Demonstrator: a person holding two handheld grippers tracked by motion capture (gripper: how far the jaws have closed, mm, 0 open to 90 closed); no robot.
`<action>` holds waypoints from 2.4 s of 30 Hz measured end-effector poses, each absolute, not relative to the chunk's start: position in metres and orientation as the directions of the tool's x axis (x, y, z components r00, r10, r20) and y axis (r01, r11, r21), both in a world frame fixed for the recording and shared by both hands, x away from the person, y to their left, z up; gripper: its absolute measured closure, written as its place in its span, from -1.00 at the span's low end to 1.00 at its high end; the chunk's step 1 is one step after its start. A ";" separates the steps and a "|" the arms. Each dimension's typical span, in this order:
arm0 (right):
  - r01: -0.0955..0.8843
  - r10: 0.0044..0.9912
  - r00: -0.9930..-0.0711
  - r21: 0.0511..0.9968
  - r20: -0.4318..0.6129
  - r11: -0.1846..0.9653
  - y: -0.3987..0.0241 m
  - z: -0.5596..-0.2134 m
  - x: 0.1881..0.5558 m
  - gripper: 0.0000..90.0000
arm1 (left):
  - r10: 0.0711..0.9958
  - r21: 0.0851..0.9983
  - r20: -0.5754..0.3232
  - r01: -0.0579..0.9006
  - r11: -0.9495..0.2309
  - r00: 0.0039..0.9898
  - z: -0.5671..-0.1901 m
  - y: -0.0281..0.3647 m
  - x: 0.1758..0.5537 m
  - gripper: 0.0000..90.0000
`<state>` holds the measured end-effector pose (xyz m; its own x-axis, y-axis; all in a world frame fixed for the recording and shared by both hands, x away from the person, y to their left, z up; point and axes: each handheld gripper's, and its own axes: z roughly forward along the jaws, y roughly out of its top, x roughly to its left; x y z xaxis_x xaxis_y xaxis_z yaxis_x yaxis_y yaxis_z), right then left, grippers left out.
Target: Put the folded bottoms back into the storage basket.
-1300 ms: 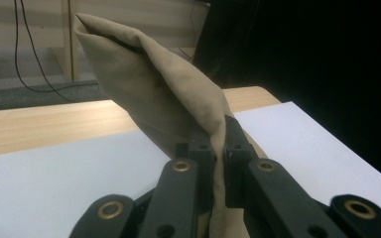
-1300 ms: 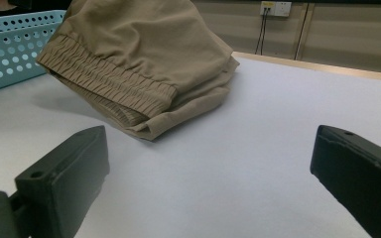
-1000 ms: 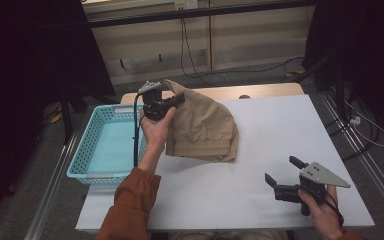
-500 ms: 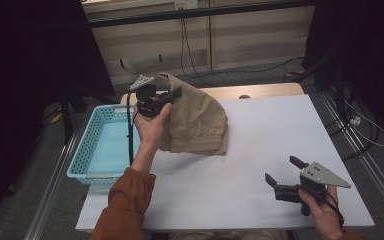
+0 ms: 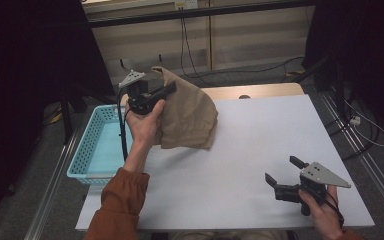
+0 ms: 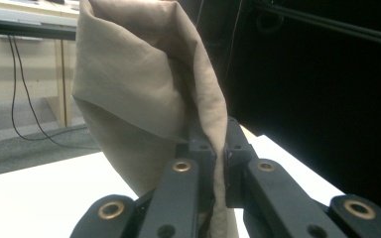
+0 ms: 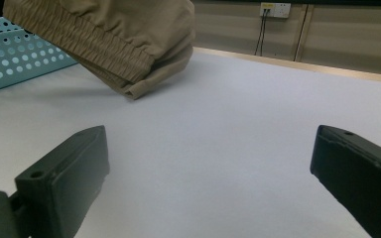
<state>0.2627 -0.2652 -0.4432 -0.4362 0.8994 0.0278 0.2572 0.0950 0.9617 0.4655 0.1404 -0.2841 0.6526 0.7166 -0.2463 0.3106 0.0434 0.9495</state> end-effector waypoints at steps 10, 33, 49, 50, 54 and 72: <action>0.253 0.898 -0.439 0.963 0.028 0.094 -0.265 -0.443 0.262 -0.96 | 0.727 0.955 -0.232 0.292 0.045 0.646 -0.274 0.150 0.460 0.93; 0.249 0.894 -0.446 0.964 0.030 0.091 -0.265 -0.443 0.262 -0.96 | 0.713 0.967 -0.203 0.252 0.038 0.671 -0.243 0.172 0.441 0.93; 0.246 0.892 -0.451 0.965 0.029 0.093 -0.265 -0.442 0.262 -0.97 | 0.718 0.975 -0.185 0.216 0.049 0.671 -0.225 0.196 0.426 0.93; 0.246 0.892 -0.451 0.965 0.029 0.093 -0.265 -0.442 0.262 -0.97 | 0.717 0.975 -0.188 0.216 0.053 0.671 -0.223 0.197 0.424 0.93; 0.245 0.892 -0.451 0.965 0.027 0.094 -0.264 -0.443 0.262 -0.97 | 0.721 0.977 -0.181 0.207 0.053 0.669 -0.218 0.204 0.419 0.93; 0.246 0.893 -0.449 0.964 0.026 0.096 -0.264 -0.443 0.263 -0.97 | 0.754 0.984 -0.156 0.164 0.065 0.638 -0.202 0.234 0.402 0.93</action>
